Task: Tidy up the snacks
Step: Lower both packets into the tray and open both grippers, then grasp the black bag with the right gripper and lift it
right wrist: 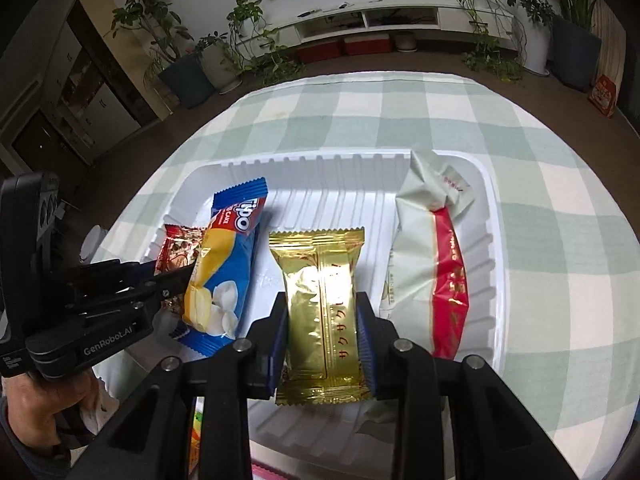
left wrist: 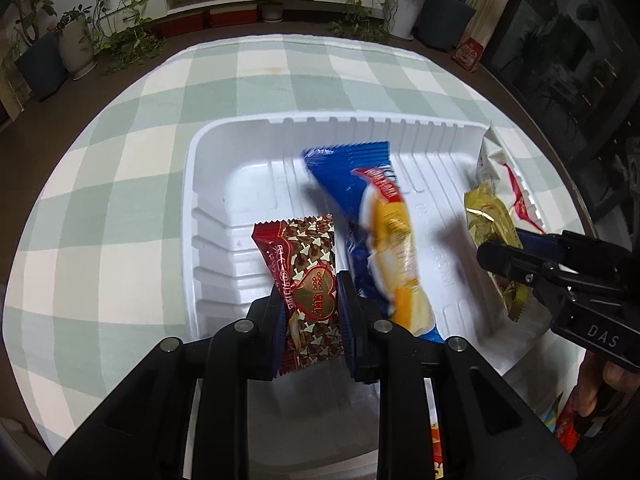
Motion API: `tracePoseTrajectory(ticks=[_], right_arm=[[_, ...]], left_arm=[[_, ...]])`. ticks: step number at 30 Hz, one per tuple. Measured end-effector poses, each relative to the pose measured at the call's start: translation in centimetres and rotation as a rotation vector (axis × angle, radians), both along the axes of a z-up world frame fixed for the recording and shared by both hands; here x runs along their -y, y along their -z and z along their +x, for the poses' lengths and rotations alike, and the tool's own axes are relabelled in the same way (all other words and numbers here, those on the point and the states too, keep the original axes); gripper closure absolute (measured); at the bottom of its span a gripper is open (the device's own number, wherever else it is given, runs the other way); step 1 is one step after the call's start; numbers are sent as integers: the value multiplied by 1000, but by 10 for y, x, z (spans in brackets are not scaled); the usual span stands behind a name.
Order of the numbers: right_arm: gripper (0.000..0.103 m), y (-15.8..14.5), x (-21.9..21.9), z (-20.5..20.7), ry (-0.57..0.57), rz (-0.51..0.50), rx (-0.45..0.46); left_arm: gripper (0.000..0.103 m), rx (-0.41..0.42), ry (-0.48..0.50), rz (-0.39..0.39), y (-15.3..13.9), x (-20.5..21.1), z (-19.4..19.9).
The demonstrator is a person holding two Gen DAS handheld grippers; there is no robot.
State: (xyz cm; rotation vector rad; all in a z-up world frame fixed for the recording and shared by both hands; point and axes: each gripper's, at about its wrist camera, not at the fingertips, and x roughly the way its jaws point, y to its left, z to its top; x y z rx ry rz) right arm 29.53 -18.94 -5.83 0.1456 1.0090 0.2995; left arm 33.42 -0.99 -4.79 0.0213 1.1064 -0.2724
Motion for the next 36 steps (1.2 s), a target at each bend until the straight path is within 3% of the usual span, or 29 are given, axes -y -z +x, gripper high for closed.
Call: tracePoseTrajectory(ticks=[6, 7, 8, 10, 13, 16, 18, 19, 24, 26, 30, 32, 34, 36], right_arm=[[68, 2, 1, -1, 1, -6, 12], [65, 2, 1, -1, -3, -4, 15], [62, 2, 1, -1, -7, 0, 17], [49, 1, 0, -2, -12, 5, 17], [49, -3, 0, -5, -25, 5, 30], [47, -15, 5, -10, -17, 21, 73], [36, -28, 10, -15, -7, 46, 110], [29, -38, 16, -21, 6, 72, 143], [17, -85, 41, -54, 48, 152, 311], [12, -107, 53, -77, 72, 149, 423], [5, -139, 71, -133, 92, 153, 618], [5, -143, 73, -159, 64, 180, 650], [5, -136, 70, -186, 25, 204, 658], [5, -123, 61, -206, -16, 206, 630]], left_arm=[[80, 21, -16, -11, -6, -1, -1], [73, 28, -20, -9, -8, -1, -1], [55, 35, -22, -8, -11, -1, -3], [30, 63, -28, -14, -19, -3, -6], [29, 81, -35, -26, -31, -6, -12], [13, 111, -29, -29, -48, -9, -27], [5, 130, -23, -34, -58, -11, -41], [3, 150, -23, -37, -66, -14, -52], [0, 268, -28, -58, -92, -29, -113], [0, 311, -23, -52, -95, -33, -145], [0, 244, -26, -29, -82, -36, -202], [0, 227, -25, -47, -71, -37, -230], [0, 213, -54, -107, -62, -43, -257], [0, 184, -104, -220, -52, -55, -279]])
